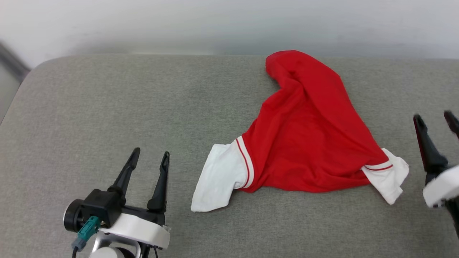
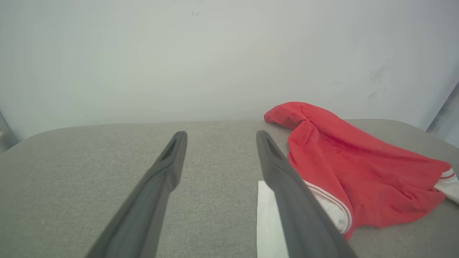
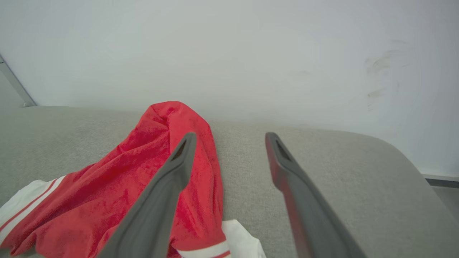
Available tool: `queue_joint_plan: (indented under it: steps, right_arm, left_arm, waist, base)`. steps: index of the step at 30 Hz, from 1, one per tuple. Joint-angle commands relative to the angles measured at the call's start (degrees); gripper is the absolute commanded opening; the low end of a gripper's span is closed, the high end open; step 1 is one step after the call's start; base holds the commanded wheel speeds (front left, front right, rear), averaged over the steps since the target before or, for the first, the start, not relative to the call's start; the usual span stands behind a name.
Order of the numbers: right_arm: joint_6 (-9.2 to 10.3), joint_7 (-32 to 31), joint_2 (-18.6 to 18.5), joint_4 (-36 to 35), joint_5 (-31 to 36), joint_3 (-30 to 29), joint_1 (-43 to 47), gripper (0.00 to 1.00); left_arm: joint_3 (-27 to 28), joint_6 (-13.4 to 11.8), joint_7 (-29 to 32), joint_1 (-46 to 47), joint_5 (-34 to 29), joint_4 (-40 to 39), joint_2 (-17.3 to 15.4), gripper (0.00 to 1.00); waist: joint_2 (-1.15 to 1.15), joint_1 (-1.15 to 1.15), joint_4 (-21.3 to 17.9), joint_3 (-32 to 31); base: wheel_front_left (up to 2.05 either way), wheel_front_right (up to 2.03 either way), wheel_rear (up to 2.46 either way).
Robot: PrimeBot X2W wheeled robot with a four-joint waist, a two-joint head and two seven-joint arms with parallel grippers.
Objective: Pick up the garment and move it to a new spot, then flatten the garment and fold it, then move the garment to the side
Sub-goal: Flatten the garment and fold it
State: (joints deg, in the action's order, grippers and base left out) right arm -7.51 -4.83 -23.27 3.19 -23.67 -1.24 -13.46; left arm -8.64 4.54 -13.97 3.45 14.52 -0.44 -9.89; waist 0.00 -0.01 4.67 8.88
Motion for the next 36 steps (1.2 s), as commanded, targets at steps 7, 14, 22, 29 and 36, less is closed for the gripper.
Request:
queue_joint_plan:
  steps: [7,14,22,29,36]
  right_arm:
    - [0.03,-0.28,6.97,-8.46,2.74,-5.32,11.81,1.0]
    - [0.03,-0.69,7.46,-11.49,3.45,-5.8,13.15,1.0]
    - [0.03,-1.41,6.78,-12.64,3.87,-5.01,12.6,1.0]
    - [0.03,-0.76,6.61,-12.04,3.91,-4.09,11.84,1.0]
    - [0.03,-0.67,6.35,-11.76,4.32,-4.37,11.43,1.0]
  left_arm:
    - [-2.71,0.99,6.09,-2.78,1.3,1.81,-1.61,1.0]
    - [-4.58,0.63,16.03,-1.5,2.05,-0.19,-2.66,1.0]
    - [-7.86,-0.63,39.06,-2.26,1.74,-4.59,-6.77,1.0]
    - [-7.38,-3.86,43.64,-1.97,-0.54,-3.03,-8.14,1.0]
    - [-8.33,-2.86,44.09,-1.56,0.85,2.33,-7.57,1.0]
  waist:
    - [0.0,0.01,-2.81,-0.28]
    - [0.0,0.01,-4.38,1.25]
    - [0.0,0.01,-6.6,3.87]
    - [0.0,0.01,-8.18,6.58]
    - [0.0,0.01,-8.16,8.42]
  base:
    - [0.0,0.0,0.0]
    - [0.0,0.0,0.0]
    - [0.0,0.0,0.0]
    - [0.0,0.0,0.0]
    - [0.0,0.0,0.0]
